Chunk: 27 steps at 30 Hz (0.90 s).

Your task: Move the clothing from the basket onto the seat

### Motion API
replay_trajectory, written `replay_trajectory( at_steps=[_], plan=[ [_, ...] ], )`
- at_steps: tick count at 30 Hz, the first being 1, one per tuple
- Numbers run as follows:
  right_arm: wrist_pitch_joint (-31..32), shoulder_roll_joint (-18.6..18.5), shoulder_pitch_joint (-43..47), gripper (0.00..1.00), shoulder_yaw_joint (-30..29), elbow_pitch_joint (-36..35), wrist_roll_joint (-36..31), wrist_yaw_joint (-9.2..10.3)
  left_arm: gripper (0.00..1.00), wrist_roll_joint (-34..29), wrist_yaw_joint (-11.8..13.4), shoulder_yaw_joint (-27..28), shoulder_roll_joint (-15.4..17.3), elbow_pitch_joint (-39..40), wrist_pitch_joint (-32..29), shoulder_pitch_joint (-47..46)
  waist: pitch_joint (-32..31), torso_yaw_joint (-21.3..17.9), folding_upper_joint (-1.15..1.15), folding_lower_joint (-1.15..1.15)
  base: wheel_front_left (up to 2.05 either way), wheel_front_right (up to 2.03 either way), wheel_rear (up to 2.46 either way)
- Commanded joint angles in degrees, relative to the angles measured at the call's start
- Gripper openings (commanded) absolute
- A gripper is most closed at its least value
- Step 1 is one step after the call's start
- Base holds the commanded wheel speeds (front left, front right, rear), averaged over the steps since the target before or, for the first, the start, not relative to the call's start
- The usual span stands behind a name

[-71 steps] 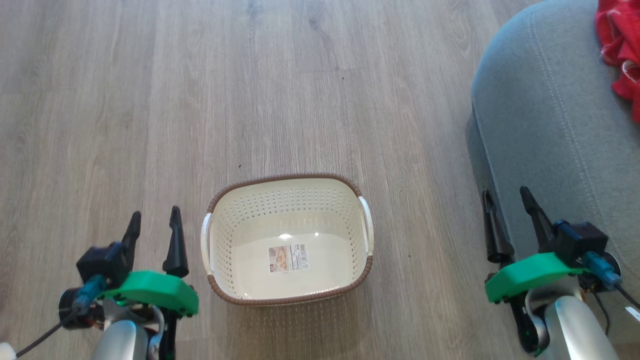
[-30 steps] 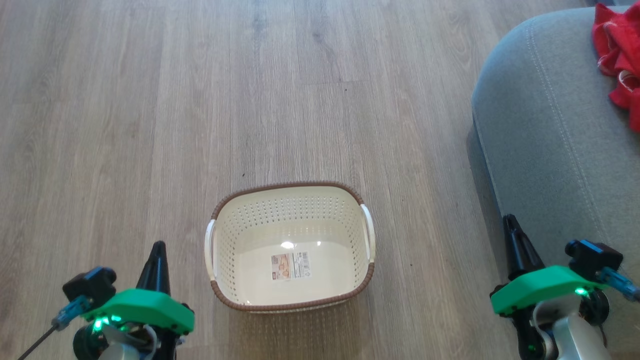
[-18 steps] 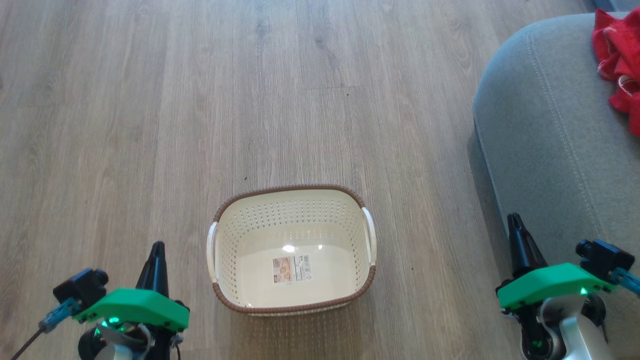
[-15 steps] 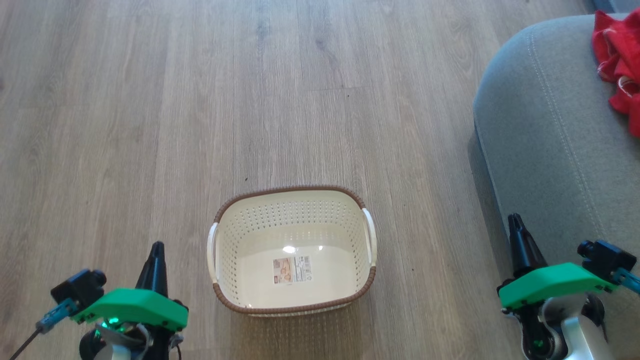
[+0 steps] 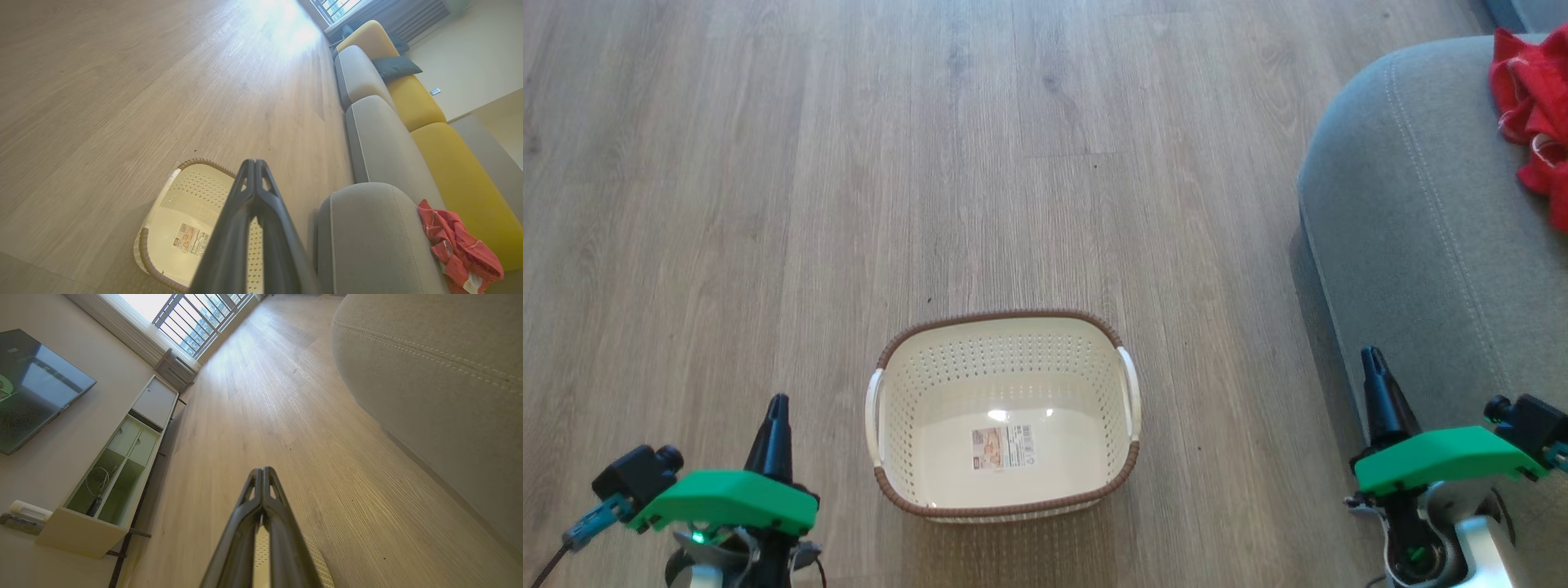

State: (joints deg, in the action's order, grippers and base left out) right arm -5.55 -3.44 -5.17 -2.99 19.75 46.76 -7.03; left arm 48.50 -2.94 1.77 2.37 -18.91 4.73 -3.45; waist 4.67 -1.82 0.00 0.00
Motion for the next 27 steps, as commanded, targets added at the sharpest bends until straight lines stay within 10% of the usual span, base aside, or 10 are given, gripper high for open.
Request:
replay_trajectory(
  at_steps=[1,27],
  plan=[
    [0.3,-0.3,-1.3,0.00,0.3,-2.1,1.4,-0.22,0.00,1.3,-0.7,1.2,0.4,2.1,-0.2,-2.2,-0.1,0.0,0.00,0.00,0.00,0.00,0.00],
    [4.6,-0.2,-1.2,0.00,-0.9,-3.6,18.8,-0.31,0.00,17.8,-2.2,2.6,0.4,3.2,-4.5,-2.4,-1.8,0.7,0.00,0.00,0.00,0.00,0.00]
  ],
)
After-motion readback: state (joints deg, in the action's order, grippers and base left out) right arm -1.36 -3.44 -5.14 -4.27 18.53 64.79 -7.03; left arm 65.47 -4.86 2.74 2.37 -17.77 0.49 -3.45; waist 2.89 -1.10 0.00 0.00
